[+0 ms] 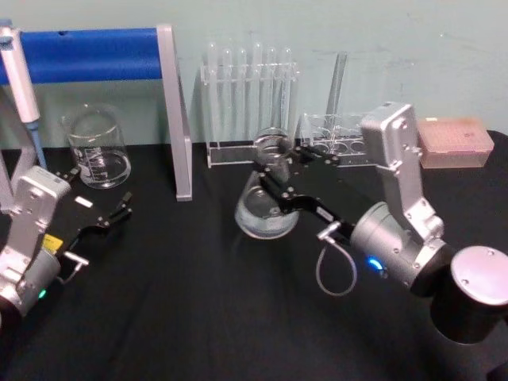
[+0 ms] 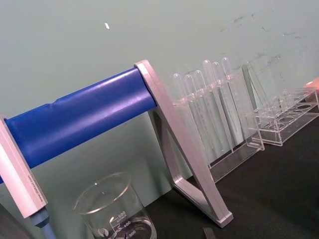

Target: Grasp the erlenmeyer flask with one hand, shake it three times, then place it back.

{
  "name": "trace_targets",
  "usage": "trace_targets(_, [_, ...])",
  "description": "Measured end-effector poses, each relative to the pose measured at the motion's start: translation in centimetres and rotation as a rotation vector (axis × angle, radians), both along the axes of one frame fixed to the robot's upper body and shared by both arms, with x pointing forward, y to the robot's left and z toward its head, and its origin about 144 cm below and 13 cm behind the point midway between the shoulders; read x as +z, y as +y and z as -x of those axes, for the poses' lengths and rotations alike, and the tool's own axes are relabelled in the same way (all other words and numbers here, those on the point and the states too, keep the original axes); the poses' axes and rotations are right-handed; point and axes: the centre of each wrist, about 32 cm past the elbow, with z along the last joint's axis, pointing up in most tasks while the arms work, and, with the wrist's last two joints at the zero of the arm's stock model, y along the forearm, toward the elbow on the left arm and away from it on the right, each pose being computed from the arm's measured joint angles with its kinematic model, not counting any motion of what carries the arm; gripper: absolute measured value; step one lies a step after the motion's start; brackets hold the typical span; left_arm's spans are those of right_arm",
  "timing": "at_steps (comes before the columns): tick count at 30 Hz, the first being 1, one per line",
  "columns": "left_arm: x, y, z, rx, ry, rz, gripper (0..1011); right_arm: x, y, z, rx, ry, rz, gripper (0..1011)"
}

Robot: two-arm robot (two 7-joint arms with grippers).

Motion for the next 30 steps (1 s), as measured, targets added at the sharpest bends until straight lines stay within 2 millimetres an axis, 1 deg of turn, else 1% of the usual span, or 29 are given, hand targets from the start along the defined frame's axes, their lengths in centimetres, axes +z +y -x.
trace_targets(6, [0.0, 0.0, 0.0, 0.000, 0.000, 0.000, 1001, -0.1, 0.9, -0.4, 0.071, 0.001, -0.001, 448])
trace_targets(12, [0.0, 0.0, 0.0, 0.000, 0.000, 0.000, 1001, -0.1, 0.6, -0.5, 0.062, 0.000, -0.006, 448])
trace_targets(19, [0.0, 0.0, 0.0, 0.000, 0.000, 0.000, 1001, 0.1, -1.3, -0.1, -0.057, -0.010, -0.015, 448])
trace_targets(23, [0.0, 0.0, 0.0, 0.000, 0.000, 0.000, 1001, 0.2, -3.2, 0.5, -0.173, -0.015, -0.018, 448])
trace_targets(24, [0.0, 0.0, 0.0, 0.000, 0.000, 0.000, 1001, 0.2, -4.0, 0.9, -0.220, -0.015, -0.016, 448])
trace_targets(30, [0.0, 0.0, 0.0, 0.000, 0.000, 0.000, 1001, 0.2, -6.5, 2.3, -0.373, -0.015, -0.011, 448])
